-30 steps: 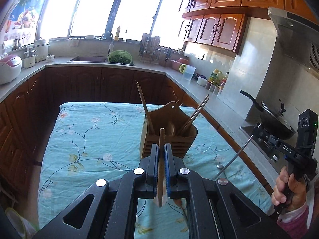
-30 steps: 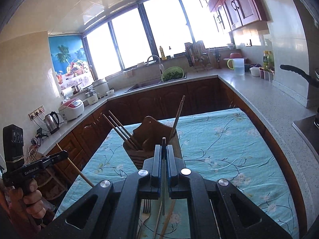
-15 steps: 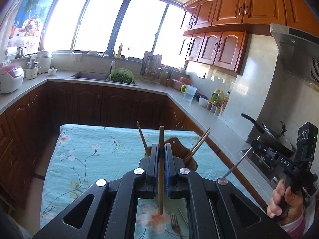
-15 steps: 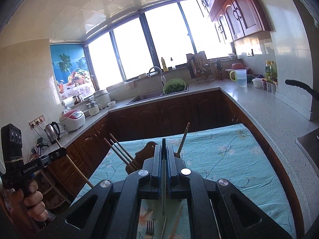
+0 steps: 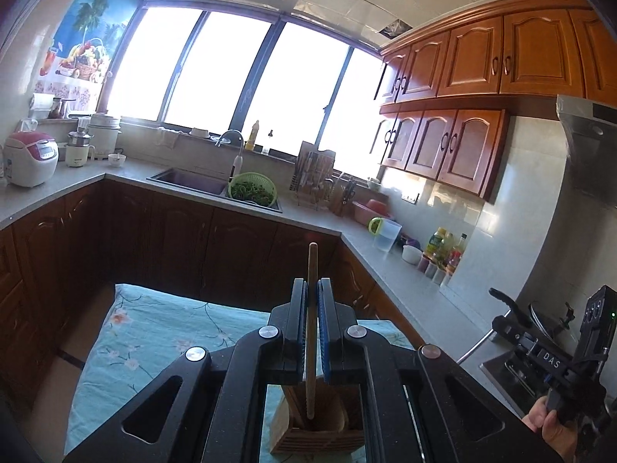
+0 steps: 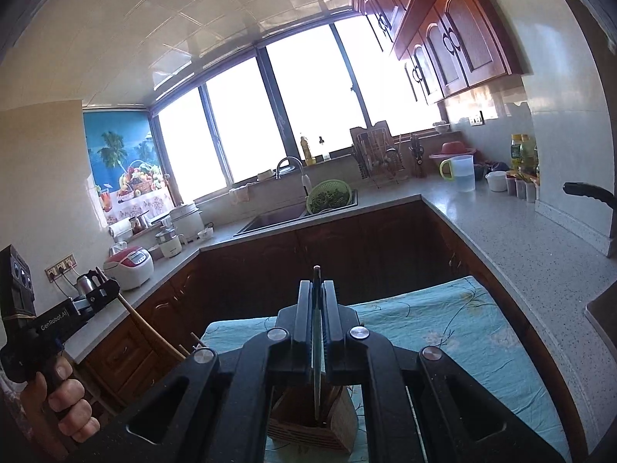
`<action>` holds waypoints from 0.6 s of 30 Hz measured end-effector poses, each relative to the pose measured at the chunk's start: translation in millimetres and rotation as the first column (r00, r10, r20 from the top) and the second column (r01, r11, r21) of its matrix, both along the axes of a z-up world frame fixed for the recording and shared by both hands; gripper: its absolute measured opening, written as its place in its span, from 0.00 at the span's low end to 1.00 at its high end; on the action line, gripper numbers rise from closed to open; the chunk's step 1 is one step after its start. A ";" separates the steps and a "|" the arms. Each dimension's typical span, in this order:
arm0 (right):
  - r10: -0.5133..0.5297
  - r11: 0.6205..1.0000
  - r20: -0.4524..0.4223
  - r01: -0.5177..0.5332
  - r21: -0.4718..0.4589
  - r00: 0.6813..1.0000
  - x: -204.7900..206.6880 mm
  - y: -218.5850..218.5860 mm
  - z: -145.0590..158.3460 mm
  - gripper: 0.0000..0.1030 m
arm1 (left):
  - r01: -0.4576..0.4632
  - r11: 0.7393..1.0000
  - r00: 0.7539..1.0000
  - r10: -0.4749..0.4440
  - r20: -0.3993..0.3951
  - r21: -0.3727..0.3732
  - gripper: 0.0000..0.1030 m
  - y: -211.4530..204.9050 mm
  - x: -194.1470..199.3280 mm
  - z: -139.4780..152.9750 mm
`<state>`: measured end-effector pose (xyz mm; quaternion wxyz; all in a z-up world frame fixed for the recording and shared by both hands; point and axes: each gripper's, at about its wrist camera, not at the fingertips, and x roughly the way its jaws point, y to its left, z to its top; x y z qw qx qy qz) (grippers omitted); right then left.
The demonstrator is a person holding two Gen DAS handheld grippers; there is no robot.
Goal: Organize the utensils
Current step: 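Open both tools to release the chopsticks into the holder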
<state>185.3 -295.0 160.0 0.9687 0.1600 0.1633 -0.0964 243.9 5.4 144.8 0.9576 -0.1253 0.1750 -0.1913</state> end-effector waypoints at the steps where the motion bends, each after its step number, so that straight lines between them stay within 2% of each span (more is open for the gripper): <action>1: -0.004 1.000 -0.007 0.004 0.011 1.000 4.1 -2.7 -6.2 0.04 | -0.006 1.000 1.000 0.006 -0.012 -0.005 0.04 -2.4 4.0 -8.6; 9: 0.007 0.996 -0.100 0.002 0.091 0.995 26.6 -11.9 -67.8 0.04 | -0.009 1.000 0.990 0.006 -0.141 -0.023 0.04 -19.8 35.0 -75.4; 13: 0.028 0.993 -0.147 -0.011 0.121 0.989 35.1 -12.0 -91.1 0.04 | 0.014 1.000 0.985 -0.012 -0.170 0.013 0.05 -32.6 46.2 -92.2; 15: 0.020 0.994 -0.146 -0.004 0.106 0.989 34.6 -9.8 -93.6 0.04 | 0.018 0.999 0.983 -0.010 -0.183 0.040 0.05 -36.0 55.4 -91.5; 18: 0.023 0.993 -0.152 -0.005 0.116 0.988 35.8 -10.5 -92.6 0.04 | 0.032 0.999 0.980 -0.023 -0.199 0.040 0.05 -40.1 64.3 -90.9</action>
